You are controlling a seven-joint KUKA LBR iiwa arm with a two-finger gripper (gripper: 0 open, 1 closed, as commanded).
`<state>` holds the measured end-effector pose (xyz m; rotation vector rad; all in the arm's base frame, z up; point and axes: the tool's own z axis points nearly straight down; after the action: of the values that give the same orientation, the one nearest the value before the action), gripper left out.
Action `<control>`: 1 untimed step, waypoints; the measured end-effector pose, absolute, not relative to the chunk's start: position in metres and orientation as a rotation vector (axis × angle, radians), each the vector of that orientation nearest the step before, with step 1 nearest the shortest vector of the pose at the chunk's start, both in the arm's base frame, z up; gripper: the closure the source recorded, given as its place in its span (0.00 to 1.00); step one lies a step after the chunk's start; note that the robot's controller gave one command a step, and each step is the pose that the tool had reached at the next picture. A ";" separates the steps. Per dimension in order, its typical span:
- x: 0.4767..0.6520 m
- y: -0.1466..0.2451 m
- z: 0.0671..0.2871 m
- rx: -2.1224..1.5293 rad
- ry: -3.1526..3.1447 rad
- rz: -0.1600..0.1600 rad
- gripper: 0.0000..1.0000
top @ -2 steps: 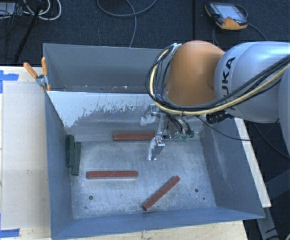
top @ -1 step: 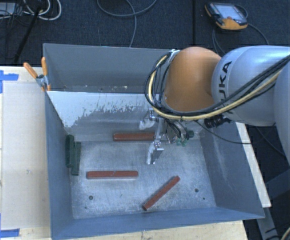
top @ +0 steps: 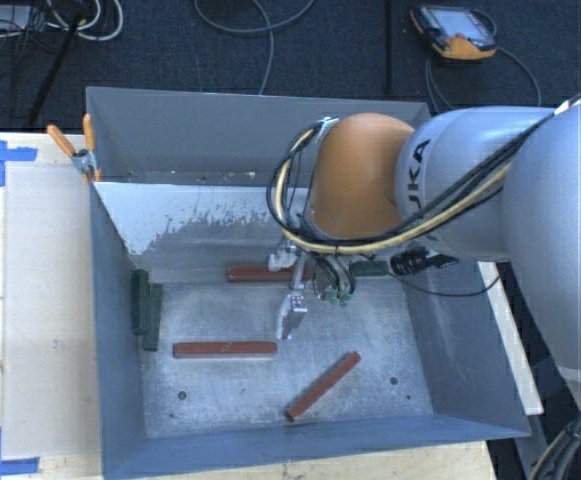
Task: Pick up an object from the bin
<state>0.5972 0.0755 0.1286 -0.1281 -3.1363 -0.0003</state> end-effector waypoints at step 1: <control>0.570 0.112 0.077 0.137 -3.151 -0.003 1.00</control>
Offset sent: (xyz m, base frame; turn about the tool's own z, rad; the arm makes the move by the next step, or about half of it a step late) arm 0.0000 0.0000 0.0000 0.0000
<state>0.5696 0.1124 0.0769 0.1370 -3.1506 -0.0034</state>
